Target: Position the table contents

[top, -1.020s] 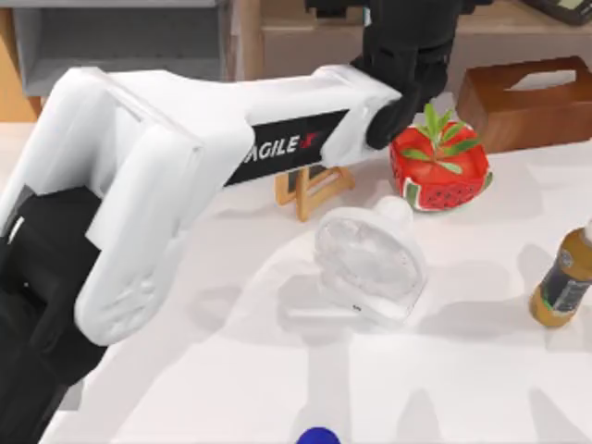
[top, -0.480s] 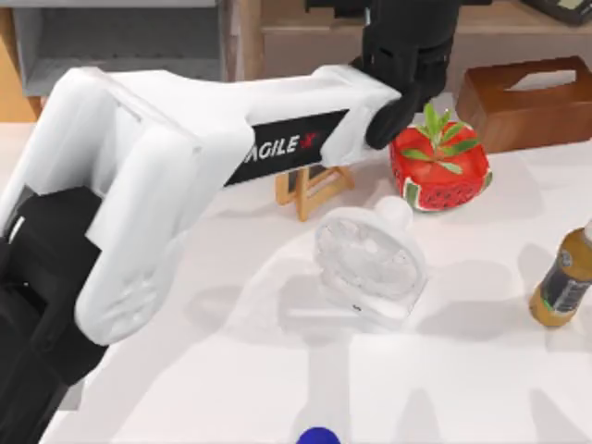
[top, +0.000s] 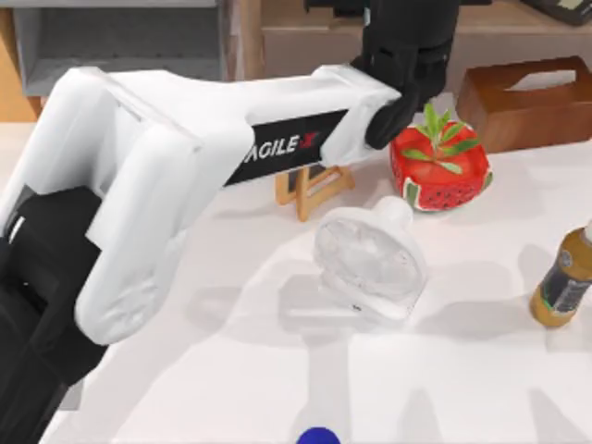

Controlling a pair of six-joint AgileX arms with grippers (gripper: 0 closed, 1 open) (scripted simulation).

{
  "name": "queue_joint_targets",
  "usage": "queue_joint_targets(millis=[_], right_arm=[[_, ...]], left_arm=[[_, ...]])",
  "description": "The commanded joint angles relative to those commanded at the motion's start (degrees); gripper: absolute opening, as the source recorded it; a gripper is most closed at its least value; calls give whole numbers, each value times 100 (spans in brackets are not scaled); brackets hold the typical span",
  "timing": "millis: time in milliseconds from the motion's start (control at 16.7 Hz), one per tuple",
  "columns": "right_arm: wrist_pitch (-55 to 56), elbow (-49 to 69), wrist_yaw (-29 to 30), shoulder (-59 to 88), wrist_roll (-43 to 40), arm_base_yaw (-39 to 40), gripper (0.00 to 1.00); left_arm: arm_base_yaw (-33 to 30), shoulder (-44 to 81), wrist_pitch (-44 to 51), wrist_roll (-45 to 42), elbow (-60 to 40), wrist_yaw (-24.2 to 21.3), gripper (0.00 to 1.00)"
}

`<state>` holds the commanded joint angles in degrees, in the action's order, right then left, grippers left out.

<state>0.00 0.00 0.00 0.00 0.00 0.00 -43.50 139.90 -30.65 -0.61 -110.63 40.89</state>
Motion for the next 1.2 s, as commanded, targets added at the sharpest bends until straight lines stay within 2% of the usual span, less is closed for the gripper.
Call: queue_joint_targets(millis=[180, 540, 900, 1200], right_arm=[[0, 0, 0, 0, 0, 0, 100], [0, 0, 0, 0, 0, 0, 100], [0, 0, 0, 0, 0, 0, 100], [0, 0, 0, 0, 0, 0, 100]], left_arm=[[-33, -110, -57, -9, 94, 51, 0], [-311, -797, -290, -32, 1054, 302, 0], [-301, -820, -296, -73, 1093, 294, 0], [-576, -1586, -524, -789, 2135, 122, 0]])
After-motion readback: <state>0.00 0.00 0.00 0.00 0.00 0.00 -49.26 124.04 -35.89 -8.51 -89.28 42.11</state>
